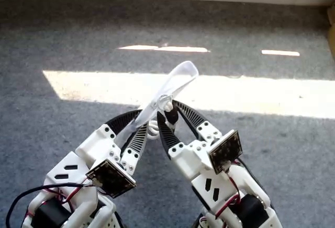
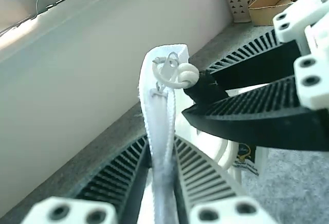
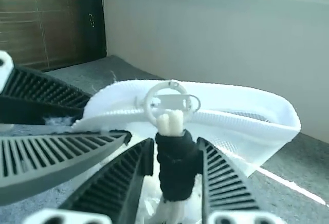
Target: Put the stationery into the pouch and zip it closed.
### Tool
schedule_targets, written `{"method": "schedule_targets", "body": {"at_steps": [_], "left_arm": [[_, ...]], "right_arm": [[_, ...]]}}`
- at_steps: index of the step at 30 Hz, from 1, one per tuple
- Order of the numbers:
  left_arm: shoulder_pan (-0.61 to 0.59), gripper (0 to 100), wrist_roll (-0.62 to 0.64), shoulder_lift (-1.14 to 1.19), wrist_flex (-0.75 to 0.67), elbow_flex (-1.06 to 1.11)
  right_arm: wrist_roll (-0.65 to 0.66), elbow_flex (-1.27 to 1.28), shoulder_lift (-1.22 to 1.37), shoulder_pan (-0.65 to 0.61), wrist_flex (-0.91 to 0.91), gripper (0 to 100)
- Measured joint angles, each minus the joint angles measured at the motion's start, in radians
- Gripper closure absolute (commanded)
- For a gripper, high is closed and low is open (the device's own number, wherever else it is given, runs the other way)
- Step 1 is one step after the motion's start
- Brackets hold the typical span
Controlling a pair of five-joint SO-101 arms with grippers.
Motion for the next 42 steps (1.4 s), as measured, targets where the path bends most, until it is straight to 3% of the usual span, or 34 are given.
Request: {"method": "schedule_targets", "body": {"at_steps": [4,11,42], "left_arm": [[0.0,99,0.0,0.0,0.0,0.0],[0.0,99,0.0,0.0,0.0,0.0],[0.0,99,0.0,0.0,0.0,0.0]], "right_arm": [[0.0,0.0,-0.038,0.0,0.041,79.4],[0.0,0.0,-0.038,0.0,0.075,84.7],[0.0,-0.031,-0.041,0.0,0.075,85.3]]}}
